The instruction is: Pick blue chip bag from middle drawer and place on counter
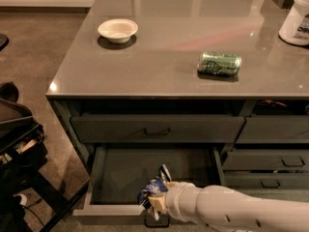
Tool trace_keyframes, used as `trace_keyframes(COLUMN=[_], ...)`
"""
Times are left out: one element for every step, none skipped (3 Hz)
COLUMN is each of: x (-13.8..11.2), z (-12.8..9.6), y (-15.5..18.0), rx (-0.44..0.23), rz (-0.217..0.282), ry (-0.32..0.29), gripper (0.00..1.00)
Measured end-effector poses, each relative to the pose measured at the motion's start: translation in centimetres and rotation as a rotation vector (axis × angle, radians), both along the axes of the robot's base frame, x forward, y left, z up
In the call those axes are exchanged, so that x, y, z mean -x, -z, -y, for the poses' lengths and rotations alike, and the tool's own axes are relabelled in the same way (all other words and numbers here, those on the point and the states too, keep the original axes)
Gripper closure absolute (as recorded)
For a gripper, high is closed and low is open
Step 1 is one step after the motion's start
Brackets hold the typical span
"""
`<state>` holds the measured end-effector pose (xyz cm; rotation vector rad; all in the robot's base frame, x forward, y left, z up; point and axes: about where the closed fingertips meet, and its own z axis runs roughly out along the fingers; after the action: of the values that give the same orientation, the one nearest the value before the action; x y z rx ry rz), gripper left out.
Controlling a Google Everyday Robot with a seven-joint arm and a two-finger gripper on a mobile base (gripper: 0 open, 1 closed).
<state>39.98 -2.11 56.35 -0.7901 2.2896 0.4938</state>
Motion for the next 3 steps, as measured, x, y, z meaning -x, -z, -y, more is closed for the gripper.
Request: trace_keyframes(x=[0.0,-0.6,-3.7], z=[-0.2,-0.8,-1.9], y=[0.1,-1.8,-8.9], rx=[-0.001,0.034,0.103], rz=[-0.001,0.003,0.102], ry=[-0.004,-0.045,-0.163], gripper=[1.0,1.0,1.0])
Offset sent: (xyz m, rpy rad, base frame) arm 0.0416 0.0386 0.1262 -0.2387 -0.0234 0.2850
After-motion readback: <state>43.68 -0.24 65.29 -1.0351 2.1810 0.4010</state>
